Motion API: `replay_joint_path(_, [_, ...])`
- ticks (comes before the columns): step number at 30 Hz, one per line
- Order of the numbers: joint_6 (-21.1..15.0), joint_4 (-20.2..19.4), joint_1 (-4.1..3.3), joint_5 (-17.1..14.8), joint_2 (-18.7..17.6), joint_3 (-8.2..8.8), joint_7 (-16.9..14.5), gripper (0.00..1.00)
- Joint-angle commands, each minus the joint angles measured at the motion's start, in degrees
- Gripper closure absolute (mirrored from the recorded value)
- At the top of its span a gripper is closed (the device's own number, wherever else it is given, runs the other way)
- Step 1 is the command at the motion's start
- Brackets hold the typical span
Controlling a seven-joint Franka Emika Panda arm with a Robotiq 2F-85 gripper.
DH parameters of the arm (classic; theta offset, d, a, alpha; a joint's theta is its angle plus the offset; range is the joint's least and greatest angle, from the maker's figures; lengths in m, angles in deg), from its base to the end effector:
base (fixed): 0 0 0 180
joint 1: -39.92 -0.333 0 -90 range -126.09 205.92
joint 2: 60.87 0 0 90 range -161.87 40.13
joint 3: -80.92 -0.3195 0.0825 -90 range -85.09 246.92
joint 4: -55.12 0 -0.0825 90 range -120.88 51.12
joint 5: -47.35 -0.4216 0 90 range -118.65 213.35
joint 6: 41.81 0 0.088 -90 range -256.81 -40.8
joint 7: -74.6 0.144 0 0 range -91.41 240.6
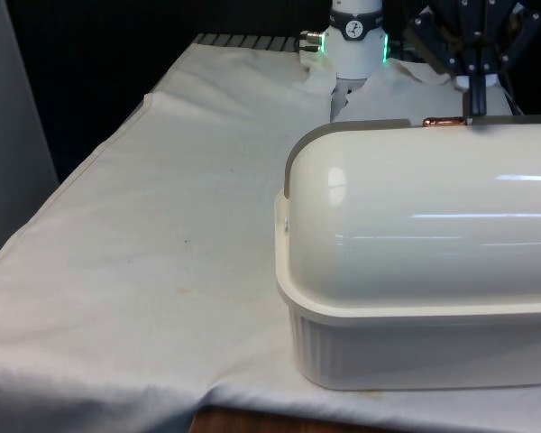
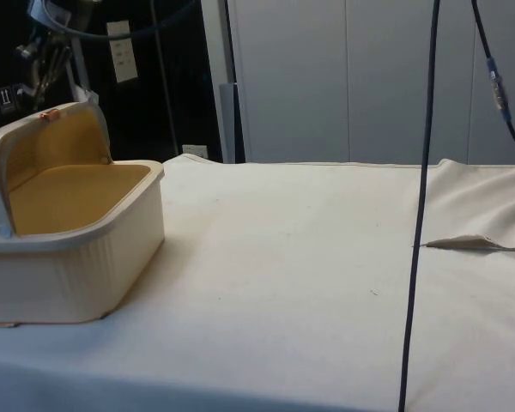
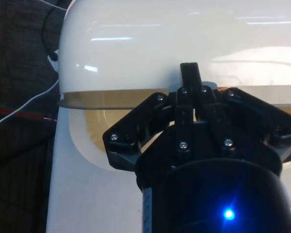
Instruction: Open the lid, then close it.
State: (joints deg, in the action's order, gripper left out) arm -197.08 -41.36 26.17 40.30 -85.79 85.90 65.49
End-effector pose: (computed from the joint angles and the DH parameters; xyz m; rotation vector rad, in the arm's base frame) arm 0.7557 0.1217 0.3693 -2.9385 -0.3472 -0.9043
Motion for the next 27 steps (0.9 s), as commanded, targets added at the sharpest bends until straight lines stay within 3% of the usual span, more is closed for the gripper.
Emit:
replay_joint_path(1, [0.1,-0.2,0.29,-0.3,0.0,-0.29,-0.3,1.0])
replay_joint_path(7, [0.2,-0.5,0.23,0.0,-0.1,0.06,-0.2,1.0])
replay_joint_path(8, [0.4,-0.6,0.52,-0.3,-0.1,-0.23,-0.6,1.0])
replay_joint_path(15, [0.3,-0.9,0.46,0.0,-0.1,0.23,-0.4,1.0])
replay_joint_path(19, [0.3,-2.0,0.8,-0.3,0.6,0.11,-1.0,1.0])
replay_joint_path(23, [0.3,-1.7,0.63,0.0,0.3,0.34,-0.6,1.0])
replay_joint_path(27, [0.0,-3.7,0.74,-0.1,1.7,0.29,-1.0,1.0])
